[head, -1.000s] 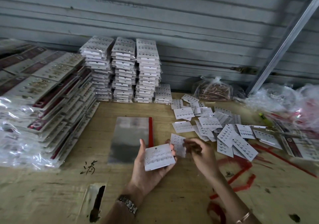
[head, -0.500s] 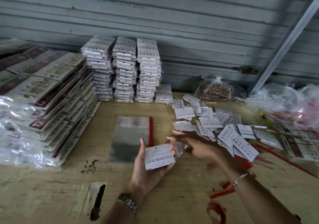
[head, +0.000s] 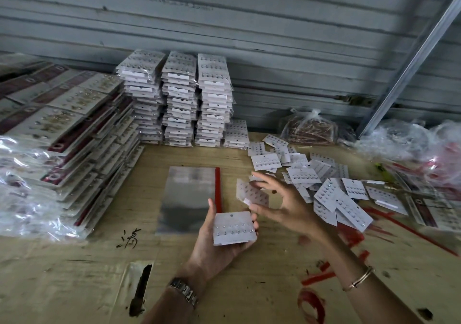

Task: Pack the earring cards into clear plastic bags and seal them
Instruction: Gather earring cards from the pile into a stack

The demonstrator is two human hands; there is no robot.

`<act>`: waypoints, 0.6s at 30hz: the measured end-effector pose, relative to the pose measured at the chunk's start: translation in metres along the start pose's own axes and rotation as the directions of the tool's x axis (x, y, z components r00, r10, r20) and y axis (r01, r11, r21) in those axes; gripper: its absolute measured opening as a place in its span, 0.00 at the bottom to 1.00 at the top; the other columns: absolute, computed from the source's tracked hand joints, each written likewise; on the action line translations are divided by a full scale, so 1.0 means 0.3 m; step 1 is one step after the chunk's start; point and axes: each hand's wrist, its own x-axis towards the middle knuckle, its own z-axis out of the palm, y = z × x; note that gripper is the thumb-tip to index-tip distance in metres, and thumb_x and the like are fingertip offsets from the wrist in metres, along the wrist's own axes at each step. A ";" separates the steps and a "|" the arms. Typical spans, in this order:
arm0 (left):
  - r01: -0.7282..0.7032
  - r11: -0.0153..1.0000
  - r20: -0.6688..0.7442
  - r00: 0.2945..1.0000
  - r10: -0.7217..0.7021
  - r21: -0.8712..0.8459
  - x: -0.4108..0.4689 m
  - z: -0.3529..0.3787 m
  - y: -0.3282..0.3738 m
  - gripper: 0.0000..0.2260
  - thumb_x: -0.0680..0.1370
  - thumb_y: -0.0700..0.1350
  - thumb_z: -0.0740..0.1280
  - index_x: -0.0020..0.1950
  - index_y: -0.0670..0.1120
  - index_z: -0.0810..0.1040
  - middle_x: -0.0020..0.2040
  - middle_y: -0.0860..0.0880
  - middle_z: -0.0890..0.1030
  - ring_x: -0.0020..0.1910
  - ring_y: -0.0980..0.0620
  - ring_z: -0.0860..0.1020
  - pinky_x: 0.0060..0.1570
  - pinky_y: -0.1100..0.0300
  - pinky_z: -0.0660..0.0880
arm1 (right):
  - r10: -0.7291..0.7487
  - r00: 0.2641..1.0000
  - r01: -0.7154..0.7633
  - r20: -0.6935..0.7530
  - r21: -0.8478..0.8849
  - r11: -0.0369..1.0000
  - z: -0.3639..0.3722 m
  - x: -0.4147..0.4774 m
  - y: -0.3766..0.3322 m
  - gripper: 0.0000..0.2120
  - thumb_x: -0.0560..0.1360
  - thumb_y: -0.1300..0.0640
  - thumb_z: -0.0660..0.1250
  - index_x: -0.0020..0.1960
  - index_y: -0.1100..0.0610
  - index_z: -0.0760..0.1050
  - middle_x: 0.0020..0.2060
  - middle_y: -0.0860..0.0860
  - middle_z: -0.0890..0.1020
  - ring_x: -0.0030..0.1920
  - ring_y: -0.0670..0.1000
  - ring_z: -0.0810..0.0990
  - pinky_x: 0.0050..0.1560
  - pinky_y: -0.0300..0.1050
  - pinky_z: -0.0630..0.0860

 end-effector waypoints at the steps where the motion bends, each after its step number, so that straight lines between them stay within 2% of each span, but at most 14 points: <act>1: 0.003 1.000 0.002 1.000 -0.003 0.011 0.001 -0.003 -0.001 0.40 0.74 0.70 0.64 0.65 0.35 0.78 0.59 0.35 0.79 0.56 0.40 0.79 0.64 0.45 0.72 | -0.007 0.999 0.007 0.040 0.002 1.000 0.010 -0.012 -0.014 0.39 0.69 0.38 0.72 0.75 0.37 0.58 0.68 0.38 0.72 0.64 0.27 0.67 0.62 0.39 0.61; 4: 0.005 1.000 -0.006 1.000 -0.005 0.030 0.004 -0.008 -0.002 0.39 0.75 0.71 0.60 0.67 0.38 0.77 0.62 0.35 0.79 0.59 0.40 0.79 0.62 0.44 0.76 | -0.001 0.988 0.019 0.153 -0.116 0.993 0.042 -0.032 -0.051 0.40 0.69 0.33 0.70 0.75 0.33 0.55 0.68 0.37 0.73 0.70 0.38 0.68 0.70 0.50 0.59; 7: 0.015 0.999 -0.021 1.000 -0.015 0.033 0.006 -0.010 -0.002 0.40 0.73 0.71 0.60 0.67 0.38 0.77 0.63 0.34 0.79 0.61 0.39 0.79 0.61 0.44 0.76 | -0.021 0.981 0.071 0.192 -0.258 0.963 0.067 -0.039 -0.078 0.41 0.69 0.31 0.68 0.76 0.32 0.51 0.68 0.36 0.73 0.67 0.45 0.67 0.69 0.49 0.63; 12: 0.018 0.999 -0.007 1.000 -0.018 0.030 0.002 -0.016 -0.004 0.41 0.73 0.73 0.57 0.61 0.38 0.82 0.59 0.35 0.81 0.59 0.40 0.81 0.59 0.46 0.78 | -0.049 0.981 0.113 0.186 -0.352 0.929 0.090 -0.053 -0.083 0.41 0.71 0.34 0.69 0.77 0.36 0.52 0.66 0.38 0.72 0.60 0.41 0.64 0.66 0.42 0.64; 18: 0.021 0.999 -0.009 1.000 -0.021 0.036 0.003 -0.018 -0.005 0.41 0.73 0.73 0.55 0.60 0.37 0.82 0.58 0.35 0.82 0.58 0.40 0.81 0.56 0.48 0.79 | -0.073 0.977 0.151 0.201 -0.410 0.900 0.102 -0.053 -0.079 0.41 0.71 0.33 0.68 0.78 0.37 0.52 0.66 0.38 0.73 0.58 0.40 0.64 0.63 0.38 0.63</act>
